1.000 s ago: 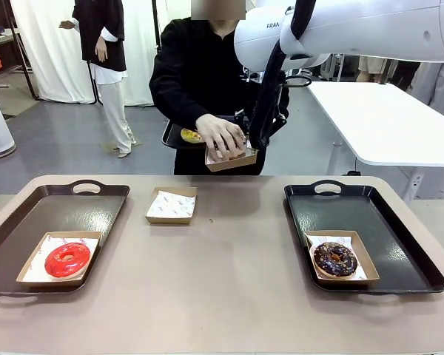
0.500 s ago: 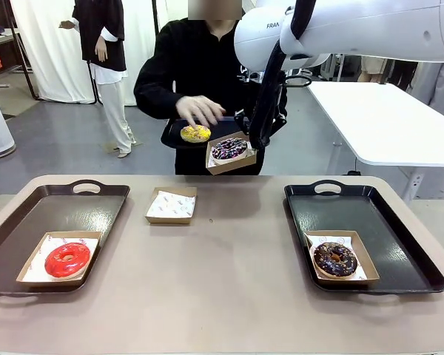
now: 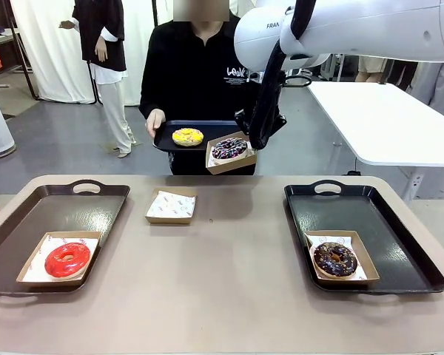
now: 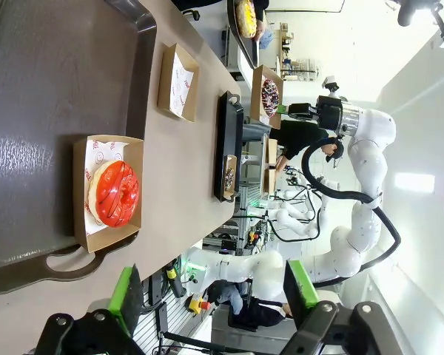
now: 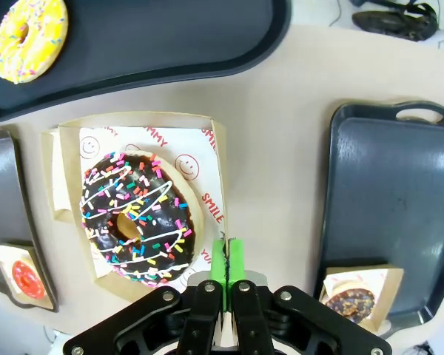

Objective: Individually package the donuts and arrange them on the tray.
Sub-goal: Place the picked Paper togo box on the Handle tray while simultaneously picking up another Paper togo box from the table with the other hand.

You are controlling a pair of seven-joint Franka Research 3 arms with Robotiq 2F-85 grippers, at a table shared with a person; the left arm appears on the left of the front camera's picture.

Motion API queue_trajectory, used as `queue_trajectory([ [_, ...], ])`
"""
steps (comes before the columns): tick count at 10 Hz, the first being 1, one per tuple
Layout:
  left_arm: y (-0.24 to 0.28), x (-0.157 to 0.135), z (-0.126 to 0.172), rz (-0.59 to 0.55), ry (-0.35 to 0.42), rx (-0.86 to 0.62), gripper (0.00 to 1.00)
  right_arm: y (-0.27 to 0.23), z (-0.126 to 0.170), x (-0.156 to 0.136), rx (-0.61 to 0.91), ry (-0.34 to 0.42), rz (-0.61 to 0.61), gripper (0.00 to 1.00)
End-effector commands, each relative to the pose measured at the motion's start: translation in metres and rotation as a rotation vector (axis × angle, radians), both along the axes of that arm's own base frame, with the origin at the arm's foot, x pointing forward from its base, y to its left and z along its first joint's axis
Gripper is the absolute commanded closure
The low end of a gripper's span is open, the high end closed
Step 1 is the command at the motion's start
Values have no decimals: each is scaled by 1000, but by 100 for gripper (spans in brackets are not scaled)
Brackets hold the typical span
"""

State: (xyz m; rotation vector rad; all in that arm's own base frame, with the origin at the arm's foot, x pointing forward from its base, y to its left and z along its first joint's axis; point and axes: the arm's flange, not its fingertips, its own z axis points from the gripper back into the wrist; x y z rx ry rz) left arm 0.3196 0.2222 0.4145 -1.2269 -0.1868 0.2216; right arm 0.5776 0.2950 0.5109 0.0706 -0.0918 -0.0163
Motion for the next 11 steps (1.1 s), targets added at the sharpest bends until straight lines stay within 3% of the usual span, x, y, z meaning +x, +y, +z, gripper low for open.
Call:
queue_trajectory([
  [1, 1, -2, 0, 3, -3, -8, 0, -2, -2, -4, -2, -4, -1, 100],
  [3, -17, 9, 13, -31, -27, 59, 0, -11, 2, -1, 15, -4, 30, 99],
  [5, -51, 45, 52, -94, -55, 192, 0, -70, 11, -7, 41, -2, 108, 99],
  [7, -95, 73, 85, -155, -72, 338, 0, -127, 17, -22, 124, 74, 164, 99],
  [9, -151, 106, 109, -194, -69, 510, 0, -175, 13, -31, 90, 148, 140, 99],
  [11, -208, 144, 117, -219, -60, 635, 0, -212, 1, -36, 83, 151, 110, 99],
])
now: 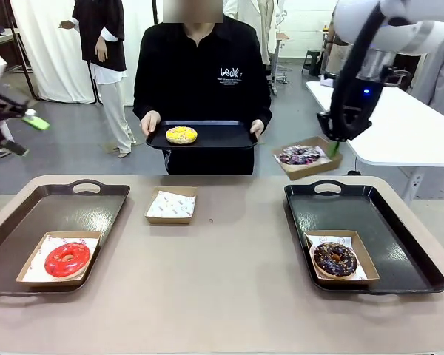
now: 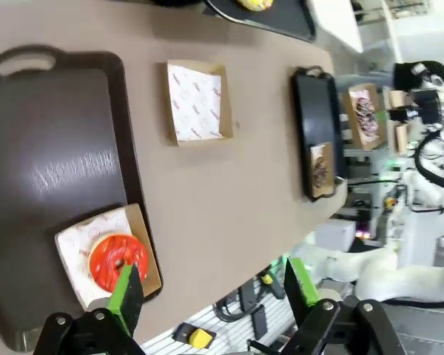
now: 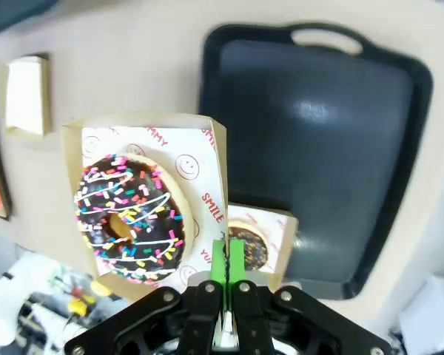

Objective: Individually package the donuts and arrange them on the tray.
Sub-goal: Place the picked Paper togo box on the Handle tray while simultaneously picking up another Paper togo box from the table with the other hand.

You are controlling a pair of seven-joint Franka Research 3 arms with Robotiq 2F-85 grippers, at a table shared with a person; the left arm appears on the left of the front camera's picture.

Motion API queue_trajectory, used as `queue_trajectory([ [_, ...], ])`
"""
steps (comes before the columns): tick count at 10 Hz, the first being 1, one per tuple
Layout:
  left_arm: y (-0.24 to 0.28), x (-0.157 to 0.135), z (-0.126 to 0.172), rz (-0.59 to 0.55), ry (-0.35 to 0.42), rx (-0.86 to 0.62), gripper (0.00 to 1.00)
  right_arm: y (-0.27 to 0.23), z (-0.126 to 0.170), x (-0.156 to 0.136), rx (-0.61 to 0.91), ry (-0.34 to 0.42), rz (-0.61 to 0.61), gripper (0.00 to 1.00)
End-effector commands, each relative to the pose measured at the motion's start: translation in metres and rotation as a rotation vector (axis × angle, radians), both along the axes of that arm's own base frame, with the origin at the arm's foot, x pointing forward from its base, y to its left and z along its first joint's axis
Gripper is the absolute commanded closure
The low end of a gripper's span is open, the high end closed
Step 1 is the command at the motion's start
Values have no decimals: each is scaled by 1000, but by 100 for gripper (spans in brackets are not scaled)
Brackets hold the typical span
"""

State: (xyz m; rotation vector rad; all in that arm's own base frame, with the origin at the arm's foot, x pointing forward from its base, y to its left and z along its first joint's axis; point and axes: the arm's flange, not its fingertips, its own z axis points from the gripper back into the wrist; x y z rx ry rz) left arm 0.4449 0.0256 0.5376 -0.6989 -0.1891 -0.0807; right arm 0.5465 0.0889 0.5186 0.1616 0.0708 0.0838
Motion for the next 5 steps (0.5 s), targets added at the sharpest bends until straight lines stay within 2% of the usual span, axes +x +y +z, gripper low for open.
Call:
queue_trajectory([
  [1, -40, 36, -10, -10, 45, 149, 0, -20, -15, -5, 22, -21, -35, 99],
  [3, -97, 73, -23, -26, 78, 256, 0, -42, -38, -2, 54, -26, -102, 99],
  [5, -142, 98, -40, -21, 69, 338, 0, -53, -58, 0, 41, -34, -112, 99],
])
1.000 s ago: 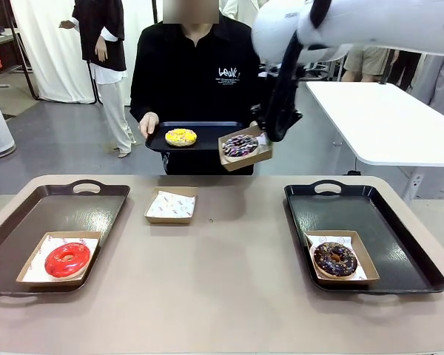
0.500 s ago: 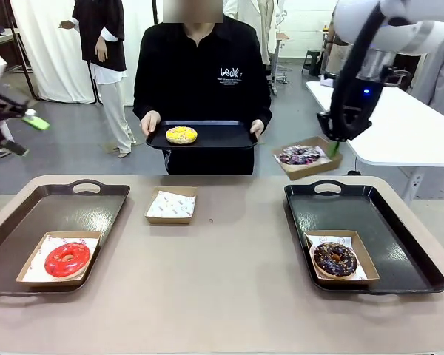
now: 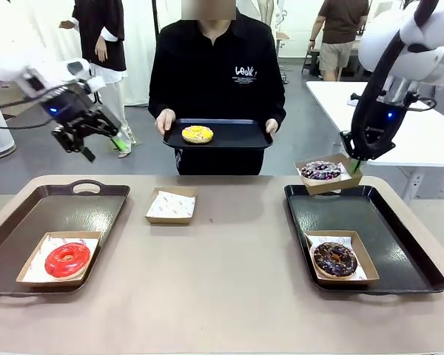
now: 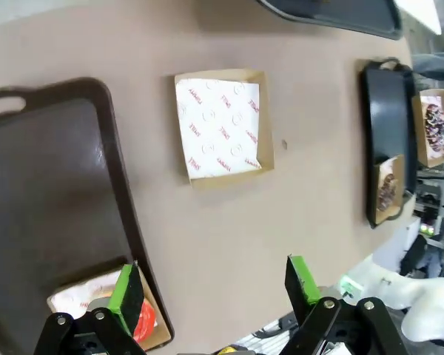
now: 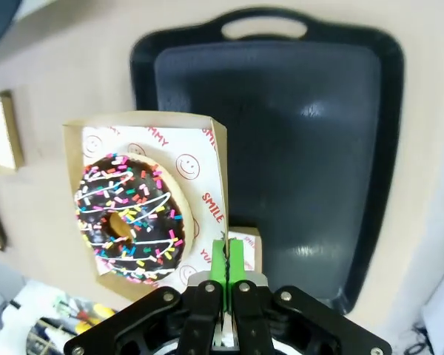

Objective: Individually package the donuts and arrange them on the tray.
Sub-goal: Place the picked Paper togo box on the Handle tray while simultaneously picking up another Paper togo box from the table with the other hand.

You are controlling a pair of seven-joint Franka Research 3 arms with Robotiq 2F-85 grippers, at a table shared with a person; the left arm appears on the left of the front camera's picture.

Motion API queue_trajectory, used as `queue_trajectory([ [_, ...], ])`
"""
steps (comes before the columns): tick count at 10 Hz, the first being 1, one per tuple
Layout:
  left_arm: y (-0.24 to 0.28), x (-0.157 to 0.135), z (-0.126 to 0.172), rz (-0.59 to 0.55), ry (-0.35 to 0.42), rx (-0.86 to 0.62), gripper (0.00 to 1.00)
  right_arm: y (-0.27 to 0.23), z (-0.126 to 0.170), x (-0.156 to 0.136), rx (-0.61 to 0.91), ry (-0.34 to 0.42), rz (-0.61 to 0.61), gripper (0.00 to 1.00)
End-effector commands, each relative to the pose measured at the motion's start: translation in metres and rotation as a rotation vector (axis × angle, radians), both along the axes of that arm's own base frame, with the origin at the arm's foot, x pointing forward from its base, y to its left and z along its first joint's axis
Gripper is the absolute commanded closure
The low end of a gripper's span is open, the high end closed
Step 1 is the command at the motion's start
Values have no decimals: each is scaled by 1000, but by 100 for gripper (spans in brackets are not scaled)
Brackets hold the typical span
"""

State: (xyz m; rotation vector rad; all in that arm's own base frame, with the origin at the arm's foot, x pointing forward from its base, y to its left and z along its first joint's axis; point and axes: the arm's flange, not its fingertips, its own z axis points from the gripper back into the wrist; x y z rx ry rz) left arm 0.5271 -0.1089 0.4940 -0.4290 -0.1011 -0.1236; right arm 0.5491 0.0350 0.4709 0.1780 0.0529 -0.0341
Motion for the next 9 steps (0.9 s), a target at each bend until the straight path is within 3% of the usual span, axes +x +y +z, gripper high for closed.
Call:
queue_trajectory([
  [1, -29, 25, -7, 18, -18, 130, 0, -1, -20, -1, 25, -35, 2, 99],
  [3, -61, 26, -27, -67, -44, 157, 0, -4, -37, 4, 10, -47, -21, 99],
  [7, -107, 15, -61, -116, -161, 282, 0, 3, -43, 2, -86, -82, -69, 99],
  [9, -113, 6, -66, -131, -209, 280, 0, -3, -40, 8, -30, -60, -29, 99],
])
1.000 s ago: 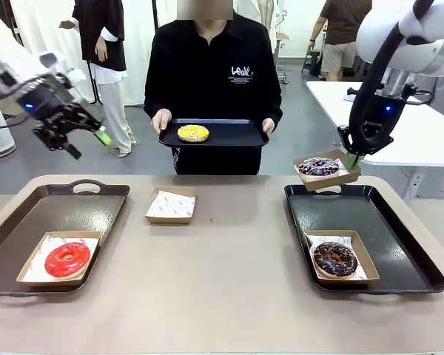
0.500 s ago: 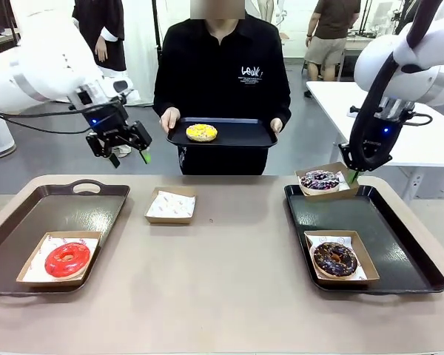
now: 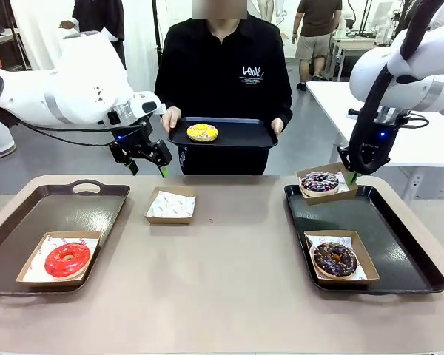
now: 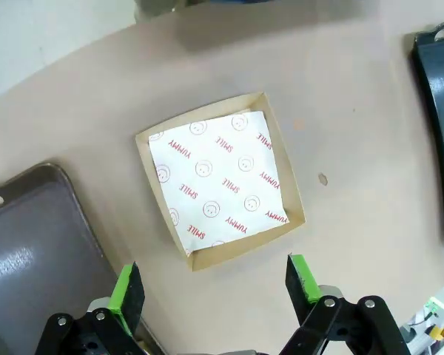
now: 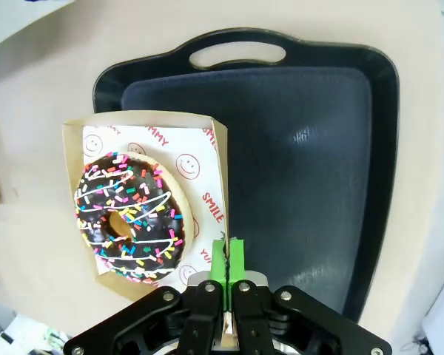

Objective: Individually package the donuts and arrange them on the tray.
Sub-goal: Place the picked Paper togo box on the Handle tray while simultaneously picking up another Paper togo box from the table with the other hand.

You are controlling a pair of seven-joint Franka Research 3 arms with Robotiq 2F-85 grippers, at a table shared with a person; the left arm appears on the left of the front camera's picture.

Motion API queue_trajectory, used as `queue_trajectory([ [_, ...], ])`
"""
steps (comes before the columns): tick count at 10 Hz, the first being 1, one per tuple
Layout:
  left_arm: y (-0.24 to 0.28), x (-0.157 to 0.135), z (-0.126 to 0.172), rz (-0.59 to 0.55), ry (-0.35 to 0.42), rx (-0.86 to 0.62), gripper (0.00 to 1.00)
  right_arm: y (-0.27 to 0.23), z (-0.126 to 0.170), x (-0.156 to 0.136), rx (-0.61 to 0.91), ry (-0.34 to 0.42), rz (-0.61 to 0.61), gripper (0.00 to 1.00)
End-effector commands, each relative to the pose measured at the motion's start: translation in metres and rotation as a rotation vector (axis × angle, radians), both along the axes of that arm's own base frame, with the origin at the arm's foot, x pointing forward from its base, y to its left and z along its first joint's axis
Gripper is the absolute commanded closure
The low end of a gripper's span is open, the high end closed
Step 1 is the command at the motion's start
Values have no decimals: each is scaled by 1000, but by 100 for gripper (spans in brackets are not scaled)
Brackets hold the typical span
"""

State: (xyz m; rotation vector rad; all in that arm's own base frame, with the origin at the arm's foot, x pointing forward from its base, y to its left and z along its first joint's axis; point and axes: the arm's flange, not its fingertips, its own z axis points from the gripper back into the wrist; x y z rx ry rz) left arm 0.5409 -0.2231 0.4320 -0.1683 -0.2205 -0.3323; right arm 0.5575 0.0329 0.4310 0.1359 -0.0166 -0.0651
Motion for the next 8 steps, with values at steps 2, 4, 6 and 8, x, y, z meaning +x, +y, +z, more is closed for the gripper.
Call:
queue_trajectory([
  [2, 0, 0, 0, 0, 0, 0, 0, -1, 0, 0, 14, 6, 7, 99],
  [4, 0, 0, 0, 0, 0, 0, 0, -1, 0, 0, 14, 6, 7, 99],
  [6, 0, 0, 0, 0, 0, 0, 0, -1, 0, 0, 14, 6, 7, 99],
  [8, 0, 0, 0, 0, 0, 0, 0, -1, 0, 0, 14, 6, 7, 99],
])
